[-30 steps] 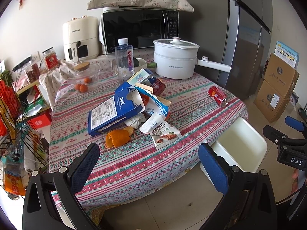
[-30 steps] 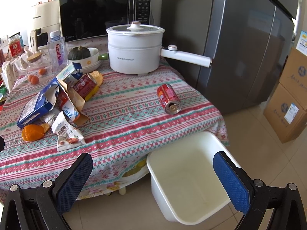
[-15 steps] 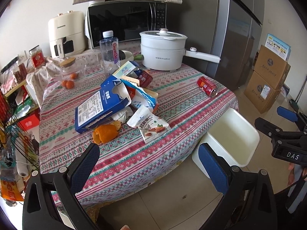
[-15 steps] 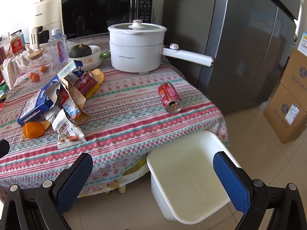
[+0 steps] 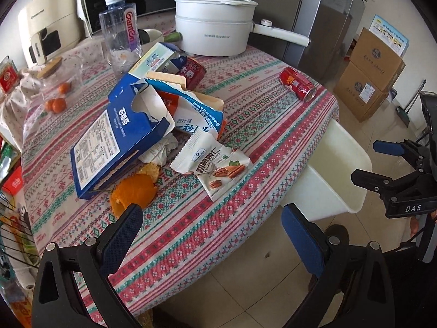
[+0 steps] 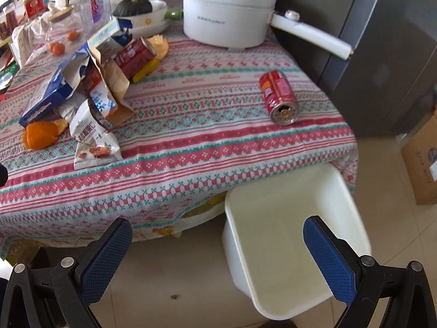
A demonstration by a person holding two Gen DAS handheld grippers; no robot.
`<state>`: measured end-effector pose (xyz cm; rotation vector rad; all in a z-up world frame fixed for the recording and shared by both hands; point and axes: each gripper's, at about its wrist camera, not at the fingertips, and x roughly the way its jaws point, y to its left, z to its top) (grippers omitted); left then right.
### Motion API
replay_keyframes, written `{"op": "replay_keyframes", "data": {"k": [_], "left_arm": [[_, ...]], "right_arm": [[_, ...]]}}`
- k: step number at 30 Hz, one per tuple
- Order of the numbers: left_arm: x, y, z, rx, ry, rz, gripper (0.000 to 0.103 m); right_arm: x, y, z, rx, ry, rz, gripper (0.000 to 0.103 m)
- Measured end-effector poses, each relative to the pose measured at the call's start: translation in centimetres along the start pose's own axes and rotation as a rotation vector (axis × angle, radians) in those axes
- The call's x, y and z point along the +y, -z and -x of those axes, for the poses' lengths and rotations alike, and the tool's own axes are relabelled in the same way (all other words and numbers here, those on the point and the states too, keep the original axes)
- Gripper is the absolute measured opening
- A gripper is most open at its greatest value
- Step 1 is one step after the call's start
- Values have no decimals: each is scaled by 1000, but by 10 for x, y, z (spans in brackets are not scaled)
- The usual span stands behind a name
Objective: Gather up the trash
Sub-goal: 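Grasp the white pecan snack bag with the left tool while the right tool grasps the red can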
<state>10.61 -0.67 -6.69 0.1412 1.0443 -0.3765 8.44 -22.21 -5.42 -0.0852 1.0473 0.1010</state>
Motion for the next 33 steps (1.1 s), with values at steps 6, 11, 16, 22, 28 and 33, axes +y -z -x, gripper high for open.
{"op": "replay_keyframes", "data": {"k": [6, 11, 16, 22, 28, 33], "left_arm": [[-3, -20, -56, 29, -11, -36, 99], [0, -35, -89, 68, 4, 83, 98], [2, -43, -112, 87, -54, 215, 98], [3, -47, -129, 84, -127, 371, 98], [-9, -48, -134, 74, -171, 374, 77], [-14, -38, -125, 85, -102, 296, 56]], "right_arm": [[-33, -22, -36, 110, -39, -151, 103], [-54, -37, -41, 96, 70, -182, 103], [-75, -40, -42, 102, 51, -287, 103], [-76, -36, -42, 101, 73, -277, 103], [-89, -32, -38, 90, 113, -294, 103], [-108, -33, -37, 68, 91, -357, 103]]}}
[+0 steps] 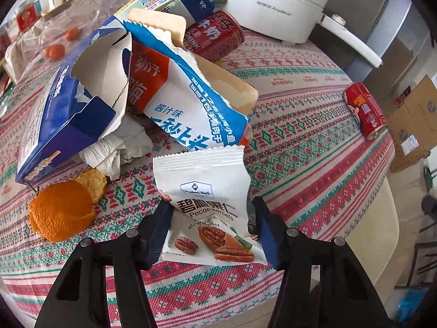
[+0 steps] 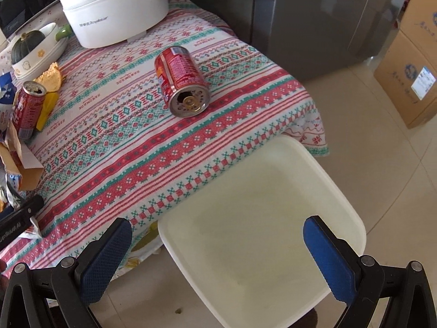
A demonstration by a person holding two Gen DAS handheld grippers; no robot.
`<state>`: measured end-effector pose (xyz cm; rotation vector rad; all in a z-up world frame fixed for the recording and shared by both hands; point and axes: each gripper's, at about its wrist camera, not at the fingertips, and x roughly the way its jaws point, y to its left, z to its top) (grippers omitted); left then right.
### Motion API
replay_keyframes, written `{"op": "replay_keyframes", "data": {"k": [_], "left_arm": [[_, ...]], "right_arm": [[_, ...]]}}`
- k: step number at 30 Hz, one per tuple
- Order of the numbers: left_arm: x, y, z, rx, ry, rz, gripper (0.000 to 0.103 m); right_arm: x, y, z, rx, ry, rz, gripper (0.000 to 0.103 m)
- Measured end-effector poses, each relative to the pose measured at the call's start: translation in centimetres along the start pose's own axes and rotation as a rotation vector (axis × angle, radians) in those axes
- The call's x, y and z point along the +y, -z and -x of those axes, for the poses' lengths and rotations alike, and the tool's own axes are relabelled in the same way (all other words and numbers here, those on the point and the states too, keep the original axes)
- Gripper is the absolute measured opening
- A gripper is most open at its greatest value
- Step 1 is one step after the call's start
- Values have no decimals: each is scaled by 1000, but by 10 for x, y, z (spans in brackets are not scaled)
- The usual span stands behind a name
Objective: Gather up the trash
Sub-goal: 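Grasp the white pecan snack bag with the left tool while the right tool grasps the red can, then carry the snack bag and red can over the white bin and release both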
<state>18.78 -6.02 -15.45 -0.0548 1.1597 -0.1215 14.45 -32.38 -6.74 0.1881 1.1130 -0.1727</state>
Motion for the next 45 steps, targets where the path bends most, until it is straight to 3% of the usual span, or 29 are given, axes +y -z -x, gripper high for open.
{"op": "replay_keyframes", "data": {"k": [2, 10, 13, 17, 24, 29, 30, 31, 38, 45], "left_arm": [[3, 1, 3, 14, 32, -42, 46], [28, 1, 14, 55, 161, -67, 43], [29, 0, 26, 41, 199, -73, 42], [30, 1, 49, 3, 226, -92, 42], [40, 8, 76, -33, 229, -133, 42], [42, 5, 77, -37, 232, -107, 42], [43, 6, 78, -40, 236, -100, 42], [42, 6, 79, -42, 241, -98, 42], [30, 6, 105, -98, 315, -84, 42], [-13, 28, 128, -138, 408, -122, 42]], "right_arm": [[-6, -10, -6, 1, -38, -36, 103], [0, -52, -48, -34, -92, -13, 103], [3, -57, -64, -14, -144, -27, 97], [9, -67, -69, -55, -199, -52, 95], [9, -78, -88, -85, -210, -93, 86], [13, -83, -93, -119, -261, -72, 72], [15, -83, -94, -113, -270, -65, 60], [15, -82, -94, -102, -277, -66, 55], [22, -67, -53, -109, -251, 2, 54], [3, -26, 8, -126, -214, 36, 51]]}}
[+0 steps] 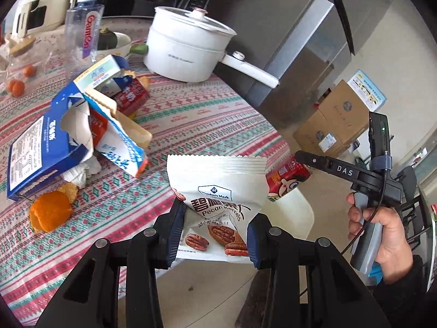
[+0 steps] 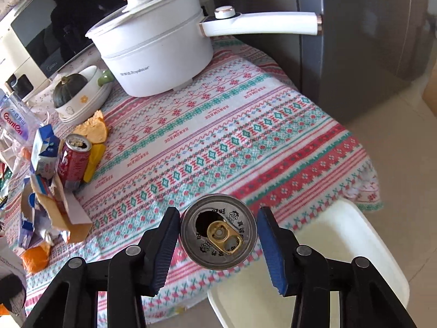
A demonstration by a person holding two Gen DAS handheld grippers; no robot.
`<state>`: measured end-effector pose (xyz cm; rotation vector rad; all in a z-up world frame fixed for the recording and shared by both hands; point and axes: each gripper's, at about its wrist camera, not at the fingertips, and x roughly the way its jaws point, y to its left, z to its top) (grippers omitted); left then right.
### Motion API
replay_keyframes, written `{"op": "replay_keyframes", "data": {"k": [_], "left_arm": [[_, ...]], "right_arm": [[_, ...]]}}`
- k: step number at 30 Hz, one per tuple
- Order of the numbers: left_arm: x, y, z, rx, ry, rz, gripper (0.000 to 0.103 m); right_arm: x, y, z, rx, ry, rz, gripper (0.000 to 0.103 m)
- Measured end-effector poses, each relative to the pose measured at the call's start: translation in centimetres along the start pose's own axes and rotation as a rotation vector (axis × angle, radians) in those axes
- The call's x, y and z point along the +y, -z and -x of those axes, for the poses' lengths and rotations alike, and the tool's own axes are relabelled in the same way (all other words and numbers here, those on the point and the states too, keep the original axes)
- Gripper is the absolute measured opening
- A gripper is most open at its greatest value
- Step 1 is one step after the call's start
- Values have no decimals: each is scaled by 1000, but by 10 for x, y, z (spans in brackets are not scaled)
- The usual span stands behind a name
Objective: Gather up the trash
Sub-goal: 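Carry the snack bag and red can over the white bin and release both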
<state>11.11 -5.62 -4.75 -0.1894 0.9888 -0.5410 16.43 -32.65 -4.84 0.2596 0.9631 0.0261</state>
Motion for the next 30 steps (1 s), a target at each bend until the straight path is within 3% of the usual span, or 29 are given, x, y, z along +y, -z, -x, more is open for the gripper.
{"op": "replay_keyframes", "data": {"k": [13, 20, 29, 30], "left_arm": [[-82, 37, -54, 72, 38, -188, 42], [-117, 47, -112, 120, 63, -232, 42], [-143, 50, -163, 130, 80, -262, 43], [-144, 49, -166, 126, 77, -271, 47]], "right_arm": [[-78, 89, 62, 57, 176, -26, 50], [-119, 100, 76, 45, 188, -82, 50], [-131, 104, 74, 62, 190, -84, 50], [-132, 104, 73, 63, 192, -85, 50]]}}
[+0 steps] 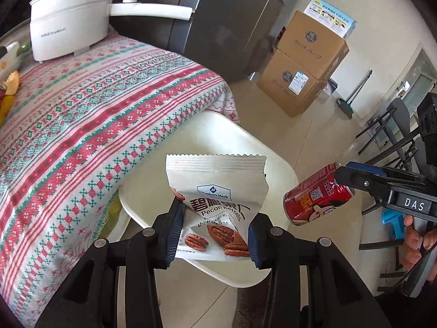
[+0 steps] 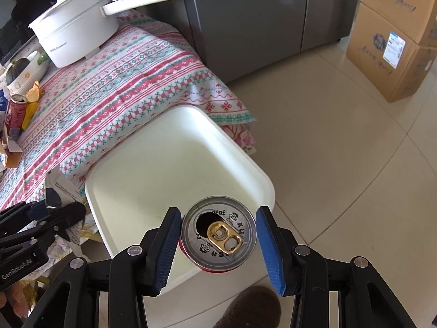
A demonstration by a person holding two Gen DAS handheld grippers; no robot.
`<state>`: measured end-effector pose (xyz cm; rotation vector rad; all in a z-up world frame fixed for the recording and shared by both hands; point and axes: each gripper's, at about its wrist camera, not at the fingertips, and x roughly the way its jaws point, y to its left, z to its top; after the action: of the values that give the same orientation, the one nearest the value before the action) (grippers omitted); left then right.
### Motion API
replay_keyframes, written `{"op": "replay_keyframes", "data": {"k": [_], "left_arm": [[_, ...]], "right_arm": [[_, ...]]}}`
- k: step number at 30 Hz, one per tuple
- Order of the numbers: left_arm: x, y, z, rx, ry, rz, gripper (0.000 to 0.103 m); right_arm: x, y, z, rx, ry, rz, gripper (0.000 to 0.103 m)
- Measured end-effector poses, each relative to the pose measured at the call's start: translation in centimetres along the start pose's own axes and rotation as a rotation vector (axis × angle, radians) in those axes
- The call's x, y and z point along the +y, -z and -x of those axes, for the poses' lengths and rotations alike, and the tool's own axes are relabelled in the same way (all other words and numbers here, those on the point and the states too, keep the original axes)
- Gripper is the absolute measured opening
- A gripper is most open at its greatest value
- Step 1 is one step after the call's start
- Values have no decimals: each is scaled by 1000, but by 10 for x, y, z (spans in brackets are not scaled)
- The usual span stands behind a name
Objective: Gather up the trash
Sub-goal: 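Carry the snack bag and red can over the white bin and release both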
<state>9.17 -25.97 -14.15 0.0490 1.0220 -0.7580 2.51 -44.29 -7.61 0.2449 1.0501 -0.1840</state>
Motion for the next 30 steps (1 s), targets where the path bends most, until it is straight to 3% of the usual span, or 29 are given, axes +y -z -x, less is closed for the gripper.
{"op": "replay_keyframes", "data": {"k": [2, 4, 7, 14, 20, 27, 28, 29, 30], "left_arm": [[-1, -2, -6, -2, -37, -27, 57], [2, -4, -11, 18, -80, -25, 76], [10, -4, -9, 34, -77, 7, 83], [22, -4, 21, 14, -89, 12, 87], [43, 7, 51, 7, -183, -21, 88], [77, 16, 83, -2, -242, 14, 89], [80, 16, 86, -3, -250, 18, 89], [84, 18, 90, -4, -256, 23, 89], [87, 19, 94, -5, -262, 26, 89]], "right_arm": [[-2, 0, -1, 4, 1, -4, 50], [-4, 0, -2, 7, 2, -9, 50], [-5, 0, -3, 11, 7, -15, 50], [1, -3, -8, 19, 19, -6, 50], [16, -7, -19, 41, 37, 28, 50], [35, -8, -35, 86, 67, 70, 50], [38, -8, -37, 93, 63, 76, 29], [40, -8, -40, 108, 57, 80, 14], [41, -8, -41, 113, 51, 76, 10]]}}
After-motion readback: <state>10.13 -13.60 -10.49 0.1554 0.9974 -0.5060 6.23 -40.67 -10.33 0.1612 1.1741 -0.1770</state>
